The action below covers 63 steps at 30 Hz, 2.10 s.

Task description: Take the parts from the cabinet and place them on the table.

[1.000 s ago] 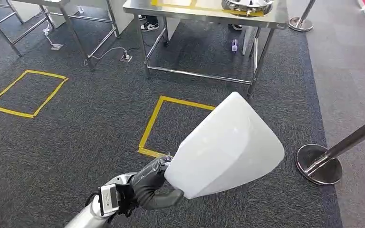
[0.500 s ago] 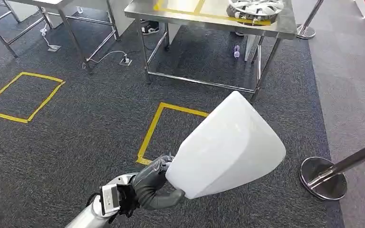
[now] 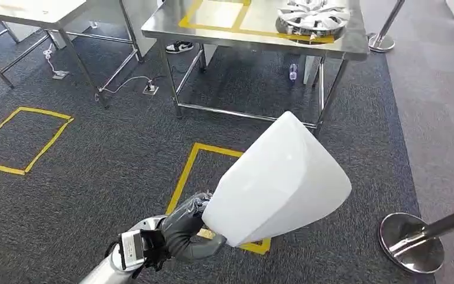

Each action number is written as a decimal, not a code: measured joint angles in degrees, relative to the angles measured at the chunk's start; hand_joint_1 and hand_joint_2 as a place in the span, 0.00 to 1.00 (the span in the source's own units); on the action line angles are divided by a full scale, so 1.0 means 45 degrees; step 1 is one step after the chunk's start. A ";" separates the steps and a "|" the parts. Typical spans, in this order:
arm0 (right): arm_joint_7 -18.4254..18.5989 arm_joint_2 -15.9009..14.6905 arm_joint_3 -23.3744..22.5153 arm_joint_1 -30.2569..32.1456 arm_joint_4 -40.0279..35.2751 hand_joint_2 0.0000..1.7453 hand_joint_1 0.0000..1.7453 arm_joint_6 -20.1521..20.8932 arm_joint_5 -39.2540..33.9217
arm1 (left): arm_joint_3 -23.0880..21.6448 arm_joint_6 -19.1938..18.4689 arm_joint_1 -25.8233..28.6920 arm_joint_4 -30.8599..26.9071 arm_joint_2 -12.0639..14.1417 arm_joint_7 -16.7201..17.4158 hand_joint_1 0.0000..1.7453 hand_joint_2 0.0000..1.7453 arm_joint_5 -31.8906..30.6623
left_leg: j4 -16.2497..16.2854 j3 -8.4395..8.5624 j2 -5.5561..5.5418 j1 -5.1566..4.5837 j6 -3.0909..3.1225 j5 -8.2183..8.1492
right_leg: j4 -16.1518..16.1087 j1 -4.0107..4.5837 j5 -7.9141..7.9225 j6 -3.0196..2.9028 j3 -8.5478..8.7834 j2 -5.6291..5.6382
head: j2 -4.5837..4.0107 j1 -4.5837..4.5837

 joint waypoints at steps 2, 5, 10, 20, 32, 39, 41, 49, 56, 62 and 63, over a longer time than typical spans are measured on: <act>0.0014 -0.0054 0.0015 0.0005 -0.0020 0.00 0.00 -0.0044 0.0029 | 0.0000 -0.0005 -0.0028 -0.0010 -0.0024 0.0010 1.00 1.00 -0.0010 | -0.0192 0.0323 -0.0189 -0.0005 -0.0106 0.0238 | -0.0397 0.0051 -0.0303 0.0217 0.0410 -0.0110 | 0.0000 0.0004; -0.0063 -0.0039 0.0019 -0.0097 -0.0020 0.00 0.00 -0.0121 -0.0073 | 0.0005 -0.0005 -0.0042 -0.0078 -0.0068 0.0000 1.00 1.00 -0.0010 | -0.0661 0.1131 -0.0477 0.0193 0.0094 -0.0034 | 0.1044 0.0045 0.0838 0.0529 0.0075 -0.0110 | 0.0005 -0.0040; -0.0112 -0.0064 0.0024 0.0035 -0.0015 0.00 0.00 -0.0160 -0.0073 | -0.0029 -0.0034 -0.0073 -0.0068 -0.0146 -0.0005 1.00 1.00 0.0000 | -0.0962 0.2692 -0.0778 0.0325 0.0148 -0.1160 | 0.3716 0.0030 -0.0779 0.0690 -0.2900 0.0332 | 0.0005 0.0014; -0.0126 -0.0093 0.0024 -0.0075 -0.0015 0.00 0.00 -0.0185 -0.0087 | -0.0053 -0.0034 -0.0202 -0.0190 -0.0306 0.0044 1.00 1.00 0.0000 | 0.0487 0.4302 -0.1025 0.0448 -0.0481 -0.2260 | 0.0288 -0.0026 0.2476 0.0164 -0.2731 0.0301 | 0.0005 -0.0078; -0.0136 -0.0141 0.0024 0.0006 -0.0063 0.00 0.00 -0.0185 -0.0058 | -0.0039 0.0005 -0.0053 -0.0145 -0.0140 0.0058 1.00 1.00 -0.0025 | 0.0017 0.0400 -0.0393 0.0438 -0.0573 -0.0329 | -0.0516 -0.0050 -0.0438 0.0351 0.0834 0.0591 | 0.0005 -0.0296; -0.0224 -0.0156 0.0029 -0.0049 -0.0097 0.00 0.00 -0.0155 -0.0068 | -0.0029 0.0005 -0.0114 -0.0253 -0.0243 0.0068 1.00 1.00 -0.0034 | -0.0215 0.1985 -0.0751 0.0408 0.0090 -0.1095 | 0.3760 -0.0006 -0.0033 0.0663 -0.1672 0.0471 | 0.0000 -0.0156; -0.0228 -0.0122 0.0029 0.0039 -0.0097 0.00 0.00 -0.0155 -0.0068 | -0.0044 0.0005 -0.0104 -0.0253 -0.0243 0.0068 1.00 1.00 -0.0039 | -0.0217 0.2400 -0.0870 0.0282 0.0175 -0.1519 | 0.3692 0.0053 -0.1780 0.0566 -0.2587 0.0469 | 0.0000 -0.0098; -0.0243 -0.0247 0.0029 0.0157 -0.0136 0.00 0.00 -0.0155 -0.0068 | -0.0044 0.0005 -0.0106 -0.0282 -0.0262 0.0078 1.00 1.00 -0.0039 | -0.0221 0.4219 -0.1026 -0.0108 0.0298 -0.2869 | 0.0521 0.0929 0.1863 -0.0479 -0.2508 0.0595 | 0.0005 -0.0258; -0.0253 -0.0122 0.0034 0.0100 -0.0126 0.00 0.00 -0.0141 -0.0073 | -0.0044 0.0010 -0.0136 -0.0272 -0.0219 0.0068 1.00 1.00 -0.0034 | 0.3538 0.0221 -0.0874 0.0106 -0.0407 -0.3214 | -0.0427 0.0260 0.0675 -0.0281 -0.0239 0.0649 | 0.0005 -0.0297; -0.0248 0.0048 0.0029 0.0098 -0.0112 0.00 0.00 -0.0155 -0.0175 | -0.0058 0.0005 0.0000 -0.0189 -0.0092 0.0083 1.00 1.00 -0.0097 | -0.0176 -0.0347 -0.0609 0.0250 -0.0523 0.1042 | -0.0930 -0.0037 -0.0920 0.0176 0.1761 0.0824 | 0.0005 -0.0365; -0.0248 0.0033 0.0029 0.0072 -0.0112 0.00 0.00 -0.0179 -0.0194 | -0.0063 0.0005 0.0000 -0.0203 -0.0107 0.0112 1.00 1.00 -0.0174 | 0.0055 -0.0233 -0.0675 0.0221 -0.0427 0.0651 | -0.1202 -0.0040 -0.1071 0.0284 0.1977 0.0790 | 0.0005 -0.0325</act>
